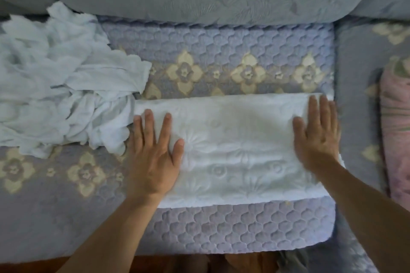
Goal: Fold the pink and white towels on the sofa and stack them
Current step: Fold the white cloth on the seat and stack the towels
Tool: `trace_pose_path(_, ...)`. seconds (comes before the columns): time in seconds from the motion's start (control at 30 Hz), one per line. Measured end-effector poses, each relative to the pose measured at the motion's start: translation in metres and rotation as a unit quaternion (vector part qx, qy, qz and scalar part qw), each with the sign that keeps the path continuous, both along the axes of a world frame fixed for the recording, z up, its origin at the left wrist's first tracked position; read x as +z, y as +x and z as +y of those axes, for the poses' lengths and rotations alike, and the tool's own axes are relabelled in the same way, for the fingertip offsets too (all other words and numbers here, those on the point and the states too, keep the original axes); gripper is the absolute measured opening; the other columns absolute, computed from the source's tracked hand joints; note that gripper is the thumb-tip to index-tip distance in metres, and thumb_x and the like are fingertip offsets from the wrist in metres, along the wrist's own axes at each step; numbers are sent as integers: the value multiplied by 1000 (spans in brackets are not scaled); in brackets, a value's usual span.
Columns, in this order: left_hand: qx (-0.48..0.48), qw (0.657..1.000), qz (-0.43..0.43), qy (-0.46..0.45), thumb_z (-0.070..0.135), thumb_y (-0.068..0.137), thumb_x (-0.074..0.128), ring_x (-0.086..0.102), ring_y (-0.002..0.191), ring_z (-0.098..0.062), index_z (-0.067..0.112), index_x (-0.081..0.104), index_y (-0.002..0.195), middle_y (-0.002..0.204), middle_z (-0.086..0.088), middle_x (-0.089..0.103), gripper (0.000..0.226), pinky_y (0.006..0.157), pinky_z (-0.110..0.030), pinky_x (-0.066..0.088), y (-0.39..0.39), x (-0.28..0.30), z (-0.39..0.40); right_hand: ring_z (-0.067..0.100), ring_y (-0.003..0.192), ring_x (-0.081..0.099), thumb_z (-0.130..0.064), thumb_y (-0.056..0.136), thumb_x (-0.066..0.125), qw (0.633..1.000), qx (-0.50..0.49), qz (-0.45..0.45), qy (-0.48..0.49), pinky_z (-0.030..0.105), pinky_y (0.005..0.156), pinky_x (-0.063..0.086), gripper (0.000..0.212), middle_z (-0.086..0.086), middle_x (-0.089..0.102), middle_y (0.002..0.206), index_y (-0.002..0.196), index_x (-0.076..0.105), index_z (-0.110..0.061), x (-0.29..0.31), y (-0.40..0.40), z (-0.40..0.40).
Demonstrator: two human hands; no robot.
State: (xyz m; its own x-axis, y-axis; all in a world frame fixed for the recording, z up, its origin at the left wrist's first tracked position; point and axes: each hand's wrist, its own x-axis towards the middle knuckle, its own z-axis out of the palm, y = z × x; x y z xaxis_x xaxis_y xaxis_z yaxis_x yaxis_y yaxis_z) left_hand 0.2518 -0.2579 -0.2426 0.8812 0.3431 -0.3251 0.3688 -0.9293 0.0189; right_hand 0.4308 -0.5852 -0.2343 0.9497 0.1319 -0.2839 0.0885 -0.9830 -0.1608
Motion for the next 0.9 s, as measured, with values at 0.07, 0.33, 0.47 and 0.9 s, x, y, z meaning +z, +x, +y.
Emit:
trace_pose_path(0.07, -40, 998, 47, 19, 53, 105, 4, -12, 151, -46, 17, 8, 160, 166, -22, 0, 66, 123, -56, 1, -2, -9, 7, 21, 155, 1, -66, 98, 13, 1000, -8, 5, 23, 46, 125, 6, 73, 1, 4, 169, 160, 8, -27, -9, 9, -5)
trace_pose_path(0.33, -60, 997, 45, -25, 48, 102, 23, 11, 150, -47, 13, 38, 153, 161, -26, 21, 63, 123, -54, 9, 4, 26, 20, 1, 151, 13, -32, 108, 34, 905, -102, 51, 410, 19, 122, 16, 55, -9, 18, 165, 159, 21, -17, 60, -36, 83)
trace_pose_path(0.47, -101, 986, 129, -41, 46, 95, -16, 3, 150, -46, 15, 42, 147, 165, -22, 9, 83, 118, -56, 14, -9, 27, 28, -6, 148, 19, -31, 105, 37, 833, -112, 173, 514, 18, 121, 19, 55, -14, 25, 162, 158, 24, -20, 53, -69, 154)
trace_pose_path(0.9, 206, 951, -10, -230, 37, 89, 68, 26, 142, -31, 33, 38, 148, 155, -8, 19, 66, 113, -50, 30, 13, 49, 16, 2, 152, 10, -40, 105, 40, 883, -94, 183, 421, 40, 126, 18, 58, -19, 15, 165, 158, 21, -27, 51, -183, 113)
